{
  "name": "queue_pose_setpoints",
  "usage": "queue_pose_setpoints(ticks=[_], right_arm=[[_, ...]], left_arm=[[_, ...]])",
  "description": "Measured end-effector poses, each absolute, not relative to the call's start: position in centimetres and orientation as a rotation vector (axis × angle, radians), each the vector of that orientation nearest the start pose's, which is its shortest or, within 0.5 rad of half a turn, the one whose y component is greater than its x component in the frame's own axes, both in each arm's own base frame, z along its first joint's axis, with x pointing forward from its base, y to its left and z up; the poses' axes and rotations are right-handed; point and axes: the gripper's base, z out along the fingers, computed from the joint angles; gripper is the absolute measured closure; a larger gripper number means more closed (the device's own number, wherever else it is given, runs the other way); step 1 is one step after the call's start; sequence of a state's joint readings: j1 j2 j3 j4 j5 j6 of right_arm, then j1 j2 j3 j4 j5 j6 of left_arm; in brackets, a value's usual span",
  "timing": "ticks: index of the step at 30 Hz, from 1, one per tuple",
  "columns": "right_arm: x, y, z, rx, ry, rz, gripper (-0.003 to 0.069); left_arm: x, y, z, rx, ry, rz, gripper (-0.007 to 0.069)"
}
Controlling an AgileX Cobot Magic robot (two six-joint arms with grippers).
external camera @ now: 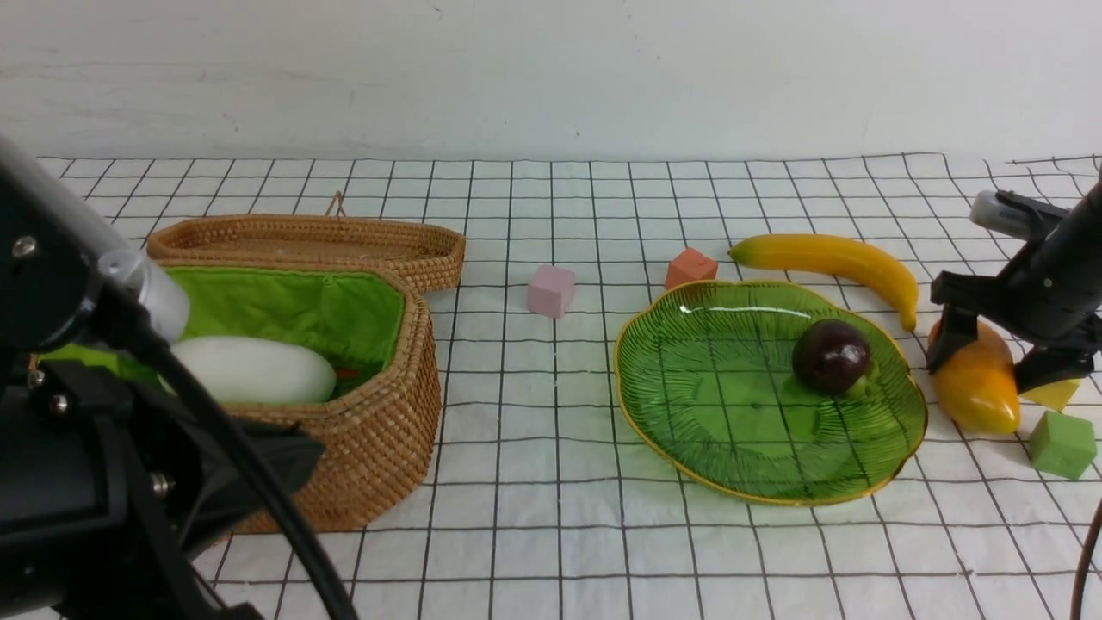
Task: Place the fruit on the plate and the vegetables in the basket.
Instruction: Use the right arm to grab a mango and put it into the right plate
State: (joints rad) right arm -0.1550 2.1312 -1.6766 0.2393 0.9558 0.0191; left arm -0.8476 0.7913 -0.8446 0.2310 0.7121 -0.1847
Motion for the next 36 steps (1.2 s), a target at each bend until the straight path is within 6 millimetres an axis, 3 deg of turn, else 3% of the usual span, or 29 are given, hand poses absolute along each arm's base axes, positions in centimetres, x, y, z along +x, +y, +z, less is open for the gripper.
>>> queue_pose_setpoints(ticks=[4, 7, 9, 10, 11, 13, 15, 18, 21, 25, 28, 31, 32, 36], right_arm=[[43.6, -5.1, 20.7, 0.368, 2.826, 0.241, 0.0055], [41.7, -4.2, 26.0, 0.307, 2.756, 0.235, 0.0055], [40.3, -2.3, 29.5, 0.206, 2.703, 0.263, 0.0055], [40.0, -1.7, 30.0, 0.180, 2.694, 0.274, 0.0055], [38.9, 0.9, 31.3, 0.060, 2.669, 0.326, 0.0055], [37.9, 5.4, 31.1, -0.112, 2.668, 0.410, 0.0055], [37.3, 8.9, 29.5, -0.242, 2.689, 0.443, 0.0055], [37.2, 12.7, 26.8, -0.383, 2.696, 0.427, 0.0055], [37.7, 15.0, 24.2, -0.488, 2.688, 0.355, 0.0055], [38.3, 15.4, 22.8, -0.504, 2.680, 0.325, 0.0051], [38.4, 15.4, 22.9, -0.509, 2.678, 0.318, 0.0006], [38.3, 15.3, 24.6, -0.519, 2.669, 0.321, -0.0022], [38.2, 15.0, 26.3, -0.523, 2.661, 0.324, -0.0018], [38.5, 13.6, 29.8, -0.508, 2.642, 0.315, 0.0020]], left_arm=[[11.0, -10.3, 36.0, 0.794, 1.985, -0.332, 0.0638], [11.1, -10.3, 36.0, 0.795, 1.981, -0.327, 0.0638], [11.1, -10.3, 36.1, 0.796, 1.979, -0.325, 0.0638], [11.1, -10.3, 36.1, 0.796, 1.978, -0.324, 0.0638], [11.1, -10.3, 36.1, 0.796, 1.974, -0.324, 0.0638], [11.1, -10.3, 36.1, 0.795, 1.972, -0.326, 0.0638], [11.1, -10.3, 36.1, 0.786, 1.976, -0.331, 0.0638], [11.1, -10.3, 36.1, 0.765, 1.985, -0.343, 0.0638], [11.1, -10.3, 36.1, 0.753, 1.988, -0.349, 0.0638], [11.1, -10.3, 36.2, 0.748, 1.982, -0.351, 0.0638], [11.2, -10.3, 36.2, 0.746, 1.981, -0.352, 0.0638], [11.2, -10.4, 36.3, 0.745, 1.974, -0.354, 0.0638], [11.2, -10.4, 36.4, 0.745, 1.962, -0.355, 0.0638], [11.3, -10.5, 36.5, 0.745, 1.941, -0.356, 0.0638]])
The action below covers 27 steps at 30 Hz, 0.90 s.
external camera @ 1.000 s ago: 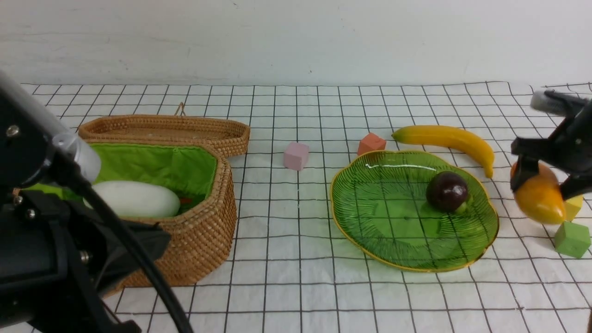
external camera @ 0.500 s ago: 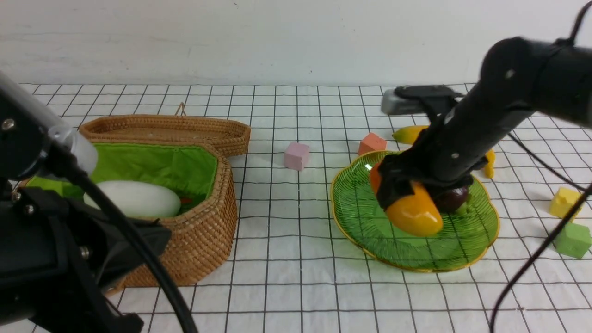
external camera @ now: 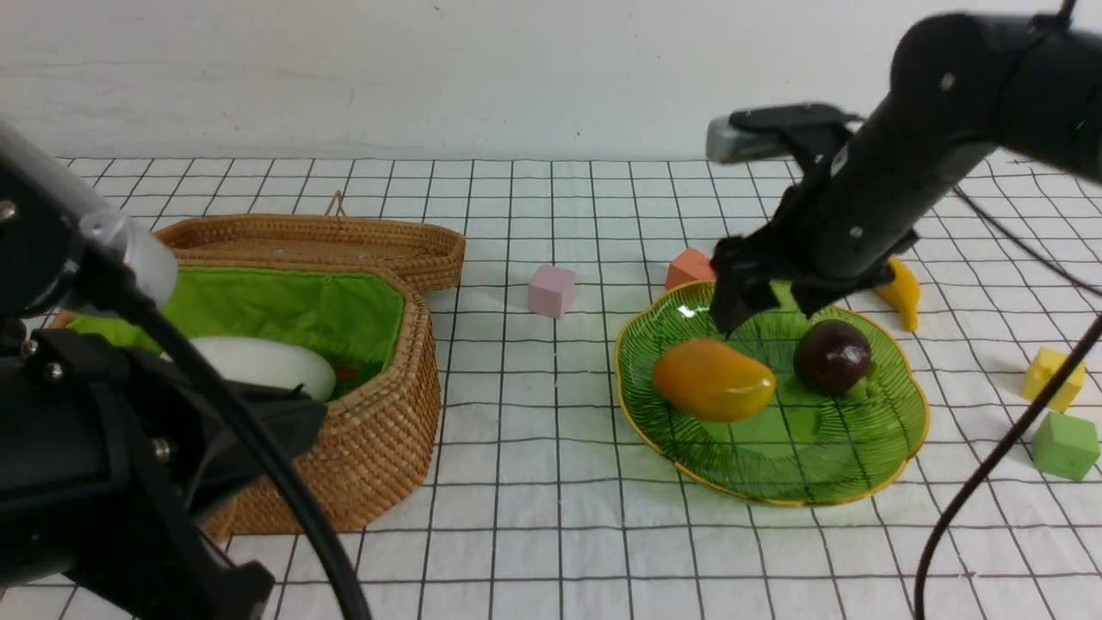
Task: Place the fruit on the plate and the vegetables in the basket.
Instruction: Use the right arm to grab a mango and put it into the right plate, then use the right arm to grab a banana and put it into the right plate
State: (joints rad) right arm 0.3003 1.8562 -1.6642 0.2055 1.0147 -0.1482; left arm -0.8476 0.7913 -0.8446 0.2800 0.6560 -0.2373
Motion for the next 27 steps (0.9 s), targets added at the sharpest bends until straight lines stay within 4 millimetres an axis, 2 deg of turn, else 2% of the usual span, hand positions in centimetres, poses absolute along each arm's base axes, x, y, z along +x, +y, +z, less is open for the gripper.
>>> queue_pose_setpoints(ticks=[1, 4, 6, 9, 10, 11, 14, 15, 16, 17, 21, 27], right_arm=[[39.1, 12.2, 31.4, -0.473, 2.625, 0.292, 0.0053], [40.4, 9.2, 32.3, -0.389, 2.601, 0.235, 0.0098], [41.7, 6.6, 32.0, -0.305, 2.606, 0.206, 0.0120], [44.2, 2.6, 29.6, -0.211, 2.635, 0.175, 0.0131], [44.3, 2.6, 29.4, -0.210, 2.636, 0.177, 0.0132], [45.8, 0.8, 28.0, -0.200, 2.639, 0.171, 0.0132], [48.3, -1.1, 25.3, -0.206, 2.639, 0.166, 0.0133], [48.5, -1.2, 25.2, -0.205, 2.638, 0.165, 0.0133], [49.8, -2.0, 23.4, -0.204, 2.646, 0.161, 0.0134], [49.9, -2.1, 23.6, -0.202, 2.639, 0.161, 0.0134], [52.6, -3.5, 20.0, -0.172, 2.635, 0.160, 0.0134], [54.8, -4.0, 16.5, -0.245, 2.587, 0.131, 0.0134]], left_arm=[[11.3, -10.5, 36.6, 0.745, 1.932, -0.357, 0.0638], [11.3, -10.5, 36.6, 0.747, 1.921, -0.352, 0.0638], [11.4, -10.5, 36.7, 0.747, 1.918, -0.351, 0.0638], [11.4, -10.5, 36.7, 0.746, 1.914, -0.352, 0.0638], [11.4, -10.5, 36.7, 0.745, 1.915, -0.353, 0.0638], [11.5, -10.6, 36.6, 0.737, 1.920, -0.359, 0.0638], [11.7, -10.9, 36.4, 0.735, 1.936, -0.359, 0.0638], [11.8, -11.0, 36.4, 0.736, 1.937, -0.358, 0.0638], [11.9, -11.2, 36.2, 0.740, 1.947, -0.354, 0.0638], [12.0, -11.2, 36.1, 0.742, 1.950, -0.353, 0.0638], [12.1, -11.4, 36.0, 0.746, 1.956, -0.350, 0.0638], [12.2, -11.5, 36.2, 0.743, 1.933, -0.362, 0.0638]])
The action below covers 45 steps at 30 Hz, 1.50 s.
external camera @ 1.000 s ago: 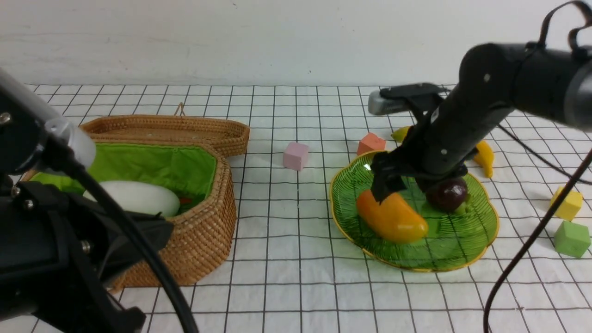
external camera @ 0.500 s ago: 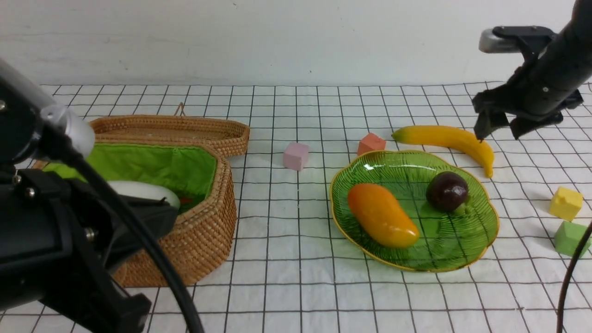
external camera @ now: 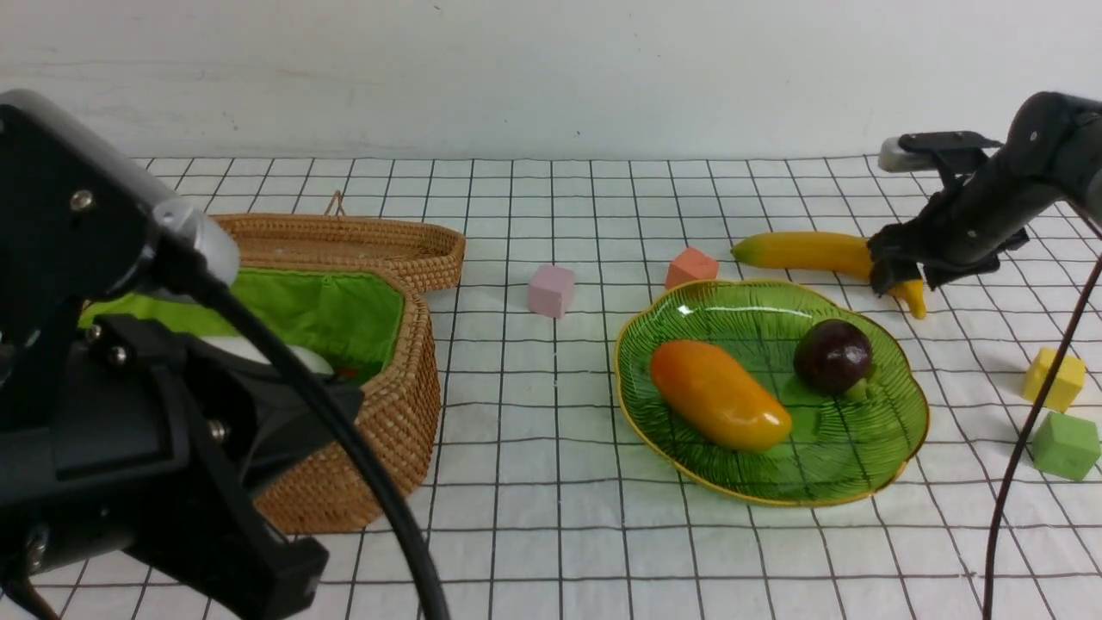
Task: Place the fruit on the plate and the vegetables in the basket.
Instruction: Use the right arm to grab a banana and put it into the right plate
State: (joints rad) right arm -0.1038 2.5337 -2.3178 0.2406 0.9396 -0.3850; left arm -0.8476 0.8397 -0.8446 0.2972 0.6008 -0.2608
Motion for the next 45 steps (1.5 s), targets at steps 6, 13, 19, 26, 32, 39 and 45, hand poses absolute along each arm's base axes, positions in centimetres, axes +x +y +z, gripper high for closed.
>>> queue_pose_setpoints(ticks=[6, 13, 19, 26, 32, 39, 45], right_arm=[[55.2, -3.8, 16.1, -0.279, 2.567, 0.149, 0.0186], [54.3, -3.6, 17.2, -0.268, 2.634, 0.184, 0.0348], [52.0, -3.3, 23.8, -0.206, 2.652, 0.208, 0.0348], [47.7, -2.0, 33.2, -0.143, 2.540, 0.322, 0.0348], [41.1, 3.8, 31.6, -0.213, 2.713, 0.436, 0.0348], [39.3, 8.5, 26.3, -0.108, 2.821, 0.391, 0.0348], [39.8, 8.9, 24.5, 0.182, 2.826, 0.335, 0.0348]], left_arm=[[12.2, -11.5, 36.2, 0.715, 1.943, -0.383, 0.0637], [12.3, -11.6, 36.5, 0.677, 1.926, -0.404, 0.0637], [12.4, -12.1, 37.5, 0.671, 1.802, -0.463, 0.0637], [12.4, -12.5, 38.5, 0.668, 1.677, -0.512, 0.0637], [11.1, -11.5, 40.4, 0.633, 1.528, -0.576, 0.0637], [10.6, -11.0, 40.9, 0.623, 1.494, -0.585, 0.0634], [10.7, -10.9, 40.7, 0.625, 1.523, -0.570, 0.0632]])
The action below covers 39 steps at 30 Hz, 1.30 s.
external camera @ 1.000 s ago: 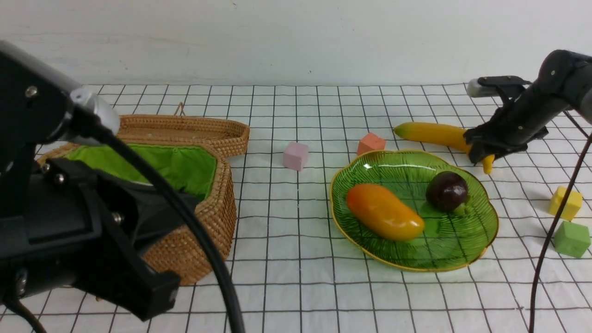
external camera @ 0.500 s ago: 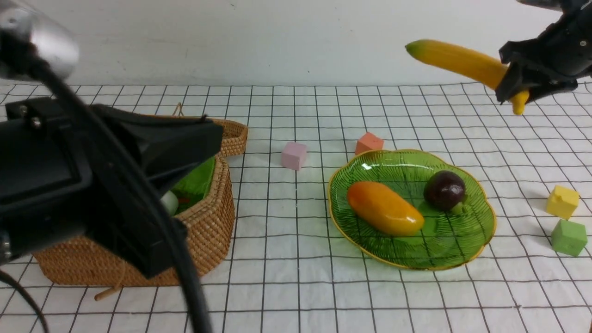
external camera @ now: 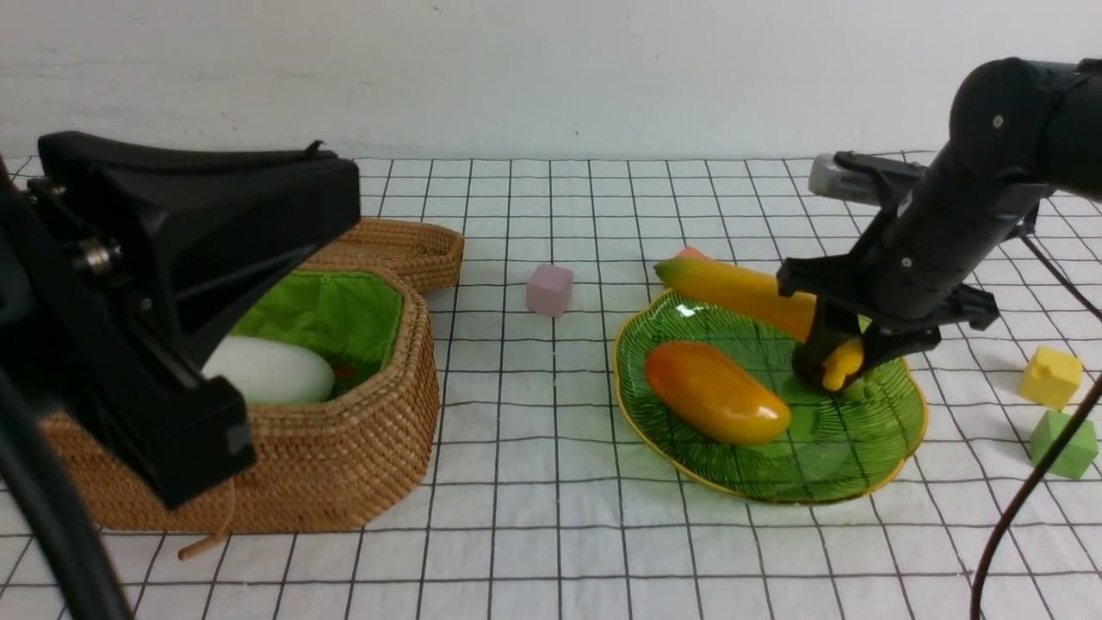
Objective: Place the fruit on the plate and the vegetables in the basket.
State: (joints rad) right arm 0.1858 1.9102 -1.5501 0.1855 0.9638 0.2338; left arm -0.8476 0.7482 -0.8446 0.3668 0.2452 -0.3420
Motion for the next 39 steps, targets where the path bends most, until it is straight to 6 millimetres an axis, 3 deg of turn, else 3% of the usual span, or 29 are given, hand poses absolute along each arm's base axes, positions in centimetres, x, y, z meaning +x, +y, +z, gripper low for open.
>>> queue_pose_setpoints(ticks=[7, 10, 14, 18, 22, 24, 25, 27, 28, 29, 33, 34, 38, 39], right_arm=[[39.8, 8.9, 23.2, 0.311, 2.893, 0.321, 0.0335], [39.8, 9.1, 22.8, 0.313, 2.910, 0.316, 0.0297], [39.7, 9.0, 22.7, 0.304, 2.921, 0.294, 0.0195], [39.3, 8.9, 23.1, 0.270, 2.953, 0.281, 0.0153], [37.6, 8.7, 26.4, 0.139, 2.940, 0.278, 0.0160], [35.7, 8.3, 29.8, 0.078, 2.890, 0.274, 0.0201], [35.7, 8.2, 29.7, 0.076, 2.891, 0.274, 0.0206], [32.2, 7.4, 33.6, 0.029, 2.816, 0.257, 0.0289], [32.0, 7.3, 33.8, 0.029, 2.811, 0.256, 0.0297], [28.7, 6.6, 35.7, 0.016, 2.764, 0.246, 0.0376], [23.5, 5.5, 37.1, 0.011, 2.693, 0.256, 0.0487], [20.6, 4.9, 37.4, 0.010, 2.647, 0.270, 0.0541], [13.5, 3.8, 36.4, 0.022, 2.566, 0.322, 0.0626], [13.5, 3.8, 36.1, 0.023, 2.576, 0.321, 0.0627]], left_arm=[[10.7, -10.9, 40.6, 0.626, 1.528, -0.568, 0.0631], [10.7, -10.9, 40.6, 0.626, 1.528, -0.568, 0.0631], [10.7, -10.8, 40.5, 0.632, 1.537, -0.551, 0.0631], [10.8, -10.7, 40.4, 0.648, 1.542, -0.513, 0.0631], [10.2, -9.7, 40.6, 0.621, 1.550, -0.512, 0.0634], [9.4, -8.8, 40.8, 0.588, 1.531, -0.538, 0.0637], [9.2, -8.6, 40.8, 0.582, 1.527, -0.543, 0.0637], [7.7, -7.0, 40.1, 0.541, 1.500, -0.581, 0.0637], [7.7, -6.9, 39.8, 0.541, 1.504, -0.583, 0.0637], [6.7, -5.8, 38.4, 0.512, 1.496, -0.618, 0.0637], [5.4, -4.7, 35.2, 0.460, 1.491, -0.704, 0.0637], [5.0, -4.5, 33.4, 0.440, 1.486, -0.754, 0.0637], [4.5, -4.7, 29.8, 0.456, 1.434, -0.832, 0.0637], [4.5, -4.7, 29.4, 0.459, 1.438, -0.833, 0.0637]])
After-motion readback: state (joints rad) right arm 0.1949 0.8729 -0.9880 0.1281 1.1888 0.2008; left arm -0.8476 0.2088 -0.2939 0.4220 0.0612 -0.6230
